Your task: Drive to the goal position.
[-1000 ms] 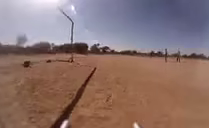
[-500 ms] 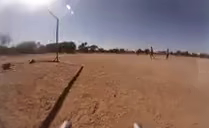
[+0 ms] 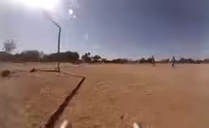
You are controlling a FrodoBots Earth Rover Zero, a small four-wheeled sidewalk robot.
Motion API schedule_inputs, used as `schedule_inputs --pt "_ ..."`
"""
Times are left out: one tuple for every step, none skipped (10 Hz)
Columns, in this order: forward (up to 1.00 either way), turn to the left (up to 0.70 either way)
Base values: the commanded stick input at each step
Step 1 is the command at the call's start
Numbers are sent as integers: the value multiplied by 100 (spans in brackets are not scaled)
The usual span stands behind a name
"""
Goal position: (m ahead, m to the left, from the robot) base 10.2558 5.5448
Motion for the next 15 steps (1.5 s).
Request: schedule_inputs --pt "70 27" --pt "70 0" --pt "70 0" --pt "70 0" --pt "70 0" --pt "70 0" --pt "70 0" --pt "70 0" --pt "70 0" --pt "70 0" --pt "70 0" --pt "70 0" --pt "70 0" --pt "70 0" --pt "70 0"
